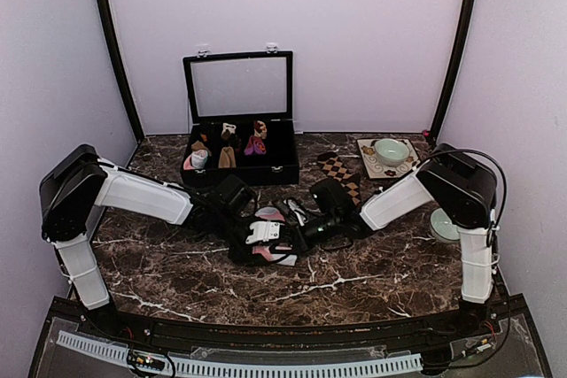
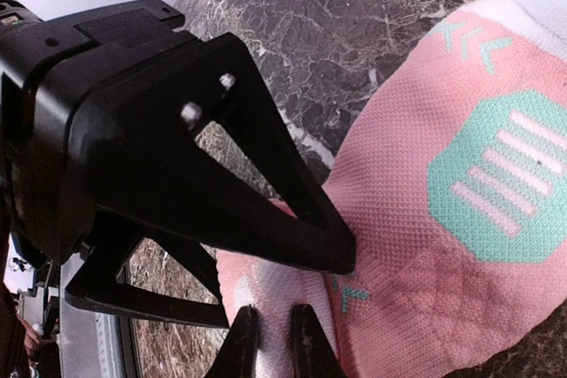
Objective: Roll the socks
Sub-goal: Roll the sock at the center of the board.
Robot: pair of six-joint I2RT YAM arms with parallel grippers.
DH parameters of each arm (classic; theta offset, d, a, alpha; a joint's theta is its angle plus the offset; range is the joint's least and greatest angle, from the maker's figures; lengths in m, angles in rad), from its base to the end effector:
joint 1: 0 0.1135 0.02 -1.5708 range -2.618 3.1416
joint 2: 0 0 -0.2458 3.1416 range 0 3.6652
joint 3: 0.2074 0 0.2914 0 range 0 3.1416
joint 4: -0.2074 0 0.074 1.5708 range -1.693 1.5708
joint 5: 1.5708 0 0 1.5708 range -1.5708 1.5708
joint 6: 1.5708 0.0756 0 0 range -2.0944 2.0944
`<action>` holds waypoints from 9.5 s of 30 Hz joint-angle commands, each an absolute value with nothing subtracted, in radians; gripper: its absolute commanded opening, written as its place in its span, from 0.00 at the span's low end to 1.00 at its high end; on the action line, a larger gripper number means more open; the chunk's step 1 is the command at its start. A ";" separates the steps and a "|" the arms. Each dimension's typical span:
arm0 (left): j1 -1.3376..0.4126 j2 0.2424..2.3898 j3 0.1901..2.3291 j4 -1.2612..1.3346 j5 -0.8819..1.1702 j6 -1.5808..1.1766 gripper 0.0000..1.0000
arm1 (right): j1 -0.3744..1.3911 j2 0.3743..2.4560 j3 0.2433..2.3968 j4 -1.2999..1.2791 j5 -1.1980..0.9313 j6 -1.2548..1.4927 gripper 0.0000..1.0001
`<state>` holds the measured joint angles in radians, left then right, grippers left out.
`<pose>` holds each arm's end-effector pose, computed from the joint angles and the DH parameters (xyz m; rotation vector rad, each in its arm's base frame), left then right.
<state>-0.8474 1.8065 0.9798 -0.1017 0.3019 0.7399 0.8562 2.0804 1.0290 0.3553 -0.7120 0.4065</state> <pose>0.2494 -0.3164 0.0663 1.8599 1.6530 -0.4219 0.2473 0.3604 0.0262 -0.9659 2.3039 1.4180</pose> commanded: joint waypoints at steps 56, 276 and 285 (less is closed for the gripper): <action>-0.706 2.238 1.421 -0.805 0.843 0.660 0.17 | 0.900 1.444 0.353 0.930 -0.213 -0.062 0.99; -0.578 2.470 1.658 -1.042 0.618 0.649 0.00 | 0.982 1.936 0.891 0.394 -0.322 -0.702 0.52; -0.577 2.389 1.616 -1.052 0.646 0.707 0.24 | 0.929 2.034 0.908 0.318 -0.296 -0.662 0.41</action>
